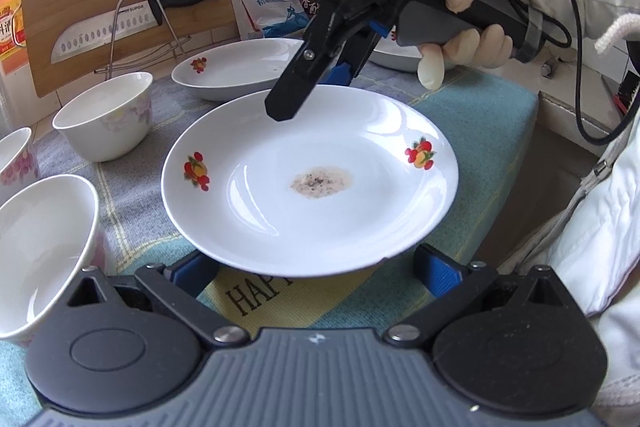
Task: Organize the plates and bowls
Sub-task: 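Lift the stained plate with the right tool and carry it toward the plate stack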
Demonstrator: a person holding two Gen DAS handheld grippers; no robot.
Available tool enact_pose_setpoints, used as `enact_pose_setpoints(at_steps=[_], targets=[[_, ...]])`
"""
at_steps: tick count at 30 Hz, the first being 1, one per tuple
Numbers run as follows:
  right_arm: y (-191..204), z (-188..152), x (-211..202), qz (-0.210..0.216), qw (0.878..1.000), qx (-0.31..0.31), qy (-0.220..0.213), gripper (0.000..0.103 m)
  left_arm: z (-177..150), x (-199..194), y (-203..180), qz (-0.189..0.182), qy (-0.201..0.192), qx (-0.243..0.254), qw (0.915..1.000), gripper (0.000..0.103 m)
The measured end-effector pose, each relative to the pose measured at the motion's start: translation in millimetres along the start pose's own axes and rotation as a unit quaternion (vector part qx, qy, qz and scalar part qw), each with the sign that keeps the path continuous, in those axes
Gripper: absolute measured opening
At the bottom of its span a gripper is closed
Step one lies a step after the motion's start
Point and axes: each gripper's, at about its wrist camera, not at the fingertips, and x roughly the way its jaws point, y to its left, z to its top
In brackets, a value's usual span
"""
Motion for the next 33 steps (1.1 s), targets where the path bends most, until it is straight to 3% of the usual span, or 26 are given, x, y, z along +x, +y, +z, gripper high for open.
enact_pose_setpoints(at_steps=[11, 33], targets=[[-10.3, 4.2, -2.7, 0.029, 0.999, 0.035, 0.011, 0.099, 3.8, 4.0, 2.9, -0.006, 0.008, -0.005, 0.9999, 0.101], [-4.0, 0.9, -18.7, 0.032, 0.999, 0.032, 0.019, 0.100, 17.8, 0.2, 3.1, -0.020, 0.028, -0.020, 0.9992, 0.100]])
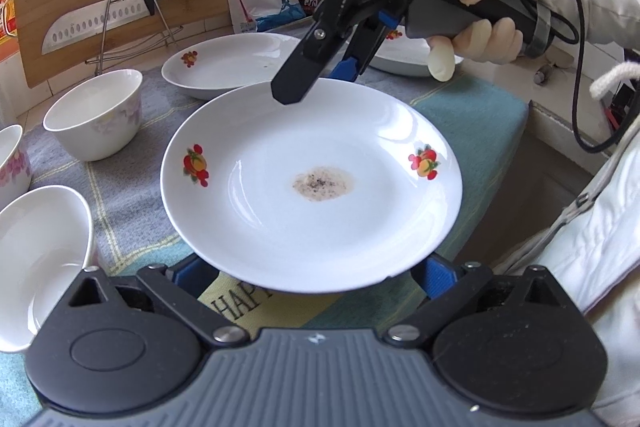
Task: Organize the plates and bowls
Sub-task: 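Lift the stained plate with the right tool and carry it toward the plate stack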
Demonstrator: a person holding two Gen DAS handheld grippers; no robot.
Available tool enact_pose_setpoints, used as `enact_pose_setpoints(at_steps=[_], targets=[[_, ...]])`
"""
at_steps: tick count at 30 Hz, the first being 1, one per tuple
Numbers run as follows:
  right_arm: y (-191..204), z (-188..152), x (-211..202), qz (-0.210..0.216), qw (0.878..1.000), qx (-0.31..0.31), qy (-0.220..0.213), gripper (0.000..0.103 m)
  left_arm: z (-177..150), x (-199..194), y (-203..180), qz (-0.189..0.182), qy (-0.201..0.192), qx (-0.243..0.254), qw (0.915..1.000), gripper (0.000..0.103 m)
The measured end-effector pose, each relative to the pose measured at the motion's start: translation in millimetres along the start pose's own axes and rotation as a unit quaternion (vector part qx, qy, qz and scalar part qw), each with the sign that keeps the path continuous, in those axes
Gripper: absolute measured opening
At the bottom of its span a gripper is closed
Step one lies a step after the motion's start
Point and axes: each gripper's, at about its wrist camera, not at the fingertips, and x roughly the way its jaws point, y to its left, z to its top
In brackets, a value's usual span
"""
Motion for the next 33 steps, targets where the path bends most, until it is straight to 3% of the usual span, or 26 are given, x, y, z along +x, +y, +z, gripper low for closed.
enact_pose_setpoints(at_steps=[17, 33], targets=[[-24.3, 1.1, -49.1, -0.007, 0.999, 0.008, -0.035, 0.100, 40.3, 16.2, -9.2, -0.021, -0.005, 0.015, 0.9997, 0.100], [-86.1, -9.1, -119.6, -0.028, 0.997, 0.025, -0.068, 0.100, 104.0, 66.4, -42.0, -0.050, -0.007, 0.039, 0.9980, 0.100]])
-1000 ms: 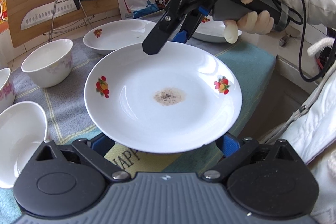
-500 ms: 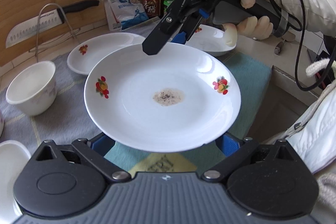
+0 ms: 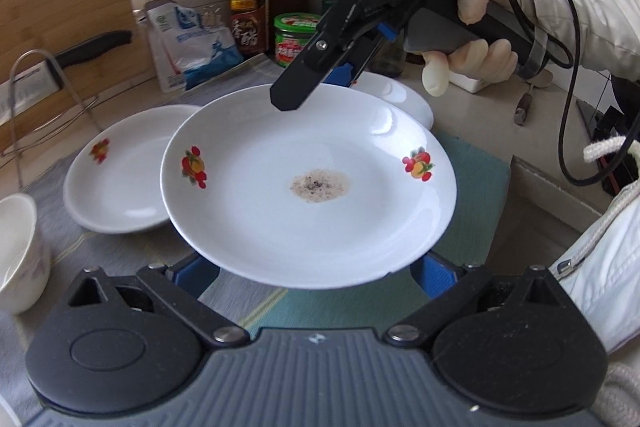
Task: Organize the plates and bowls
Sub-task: 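Lift the stained plate with the right tool and carry it toward the plate stack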
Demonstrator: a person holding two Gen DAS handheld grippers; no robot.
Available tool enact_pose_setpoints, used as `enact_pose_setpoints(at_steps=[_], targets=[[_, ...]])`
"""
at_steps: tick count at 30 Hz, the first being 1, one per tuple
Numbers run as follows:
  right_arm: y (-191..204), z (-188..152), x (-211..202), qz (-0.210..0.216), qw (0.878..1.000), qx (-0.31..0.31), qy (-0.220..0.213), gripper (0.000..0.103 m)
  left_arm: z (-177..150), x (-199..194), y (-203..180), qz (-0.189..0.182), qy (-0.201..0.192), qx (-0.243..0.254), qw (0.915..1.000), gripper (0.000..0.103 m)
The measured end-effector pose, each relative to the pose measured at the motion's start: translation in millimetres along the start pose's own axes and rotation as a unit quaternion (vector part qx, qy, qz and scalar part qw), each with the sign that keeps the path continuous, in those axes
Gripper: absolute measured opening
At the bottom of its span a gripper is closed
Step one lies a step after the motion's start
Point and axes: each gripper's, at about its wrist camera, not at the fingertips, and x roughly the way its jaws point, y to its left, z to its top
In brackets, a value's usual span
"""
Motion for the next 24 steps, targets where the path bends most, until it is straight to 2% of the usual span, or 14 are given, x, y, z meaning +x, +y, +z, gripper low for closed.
enact_pose_setpoints(at_steps=[12, 24], targets=[[-57.4, 1.1, -39.5, -0.004, 1.000, 0.014, -0.016, 0.101, 43.0, 47.5, -17.4, -0.011, 0.008, 0.003, 0.9999, 0.100], [-96.9, -3.3, -59.6, -0.002, 0.999, 0.035, -0.034, 0.101, 65.7, 79.5, -25.9, -0.018, 0.019, 0.012, 0.9996, 0.100]])
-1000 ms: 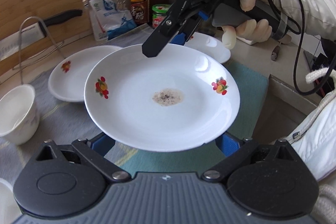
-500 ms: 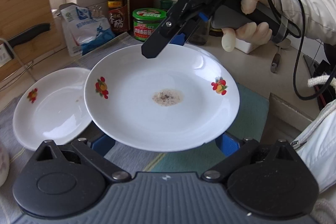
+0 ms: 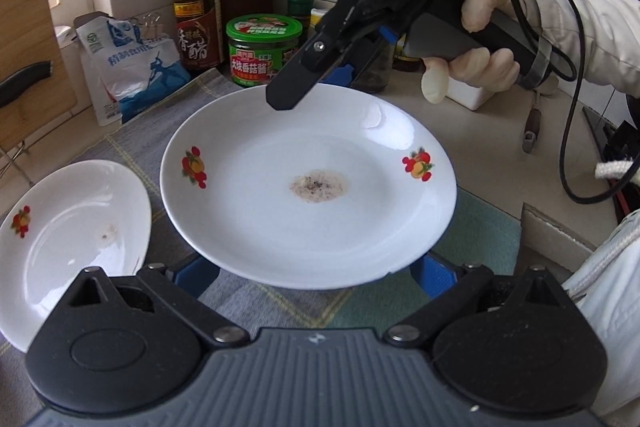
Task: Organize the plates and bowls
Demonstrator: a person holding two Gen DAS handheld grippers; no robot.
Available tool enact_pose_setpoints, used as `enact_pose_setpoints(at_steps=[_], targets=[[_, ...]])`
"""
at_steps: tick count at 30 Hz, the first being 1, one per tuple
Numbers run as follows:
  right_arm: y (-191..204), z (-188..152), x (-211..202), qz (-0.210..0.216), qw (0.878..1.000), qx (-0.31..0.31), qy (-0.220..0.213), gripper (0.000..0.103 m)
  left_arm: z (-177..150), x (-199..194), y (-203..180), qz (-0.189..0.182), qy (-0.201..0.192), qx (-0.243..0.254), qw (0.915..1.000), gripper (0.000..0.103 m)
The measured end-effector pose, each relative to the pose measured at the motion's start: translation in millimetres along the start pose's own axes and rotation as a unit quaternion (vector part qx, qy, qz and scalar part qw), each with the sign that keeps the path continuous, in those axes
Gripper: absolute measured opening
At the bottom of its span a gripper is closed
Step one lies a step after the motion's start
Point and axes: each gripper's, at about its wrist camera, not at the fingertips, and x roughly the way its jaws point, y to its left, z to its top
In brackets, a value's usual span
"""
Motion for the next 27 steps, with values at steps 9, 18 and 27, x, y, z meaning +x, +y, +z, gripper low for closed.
enact_pose_setpoints(at_steps=[9, 18, 27], targets=[[-18.4, -0.4, -4.4, 0.003, 1.000, 0.015, -0.007, 0.101, 8.7, 15.4, -2.0, -0.001, 0.010, 0.001, 0.9999, 0.100], [-31.3, -3.1, -4.9, 0.007, 1.000, 0.026, -0.009, 0.102, 13.6, 22.5, -1.1, -0.003, 0.022, 0.003, 0.9998, 0.100], [-35.5, -6.6, -7.9, 0.004, 0.999, 0.036, -0.016, 0.102, 15.6, 26.4, 1.4, -0.006, 0.023, 0.006, 0.9997, 0.100]])
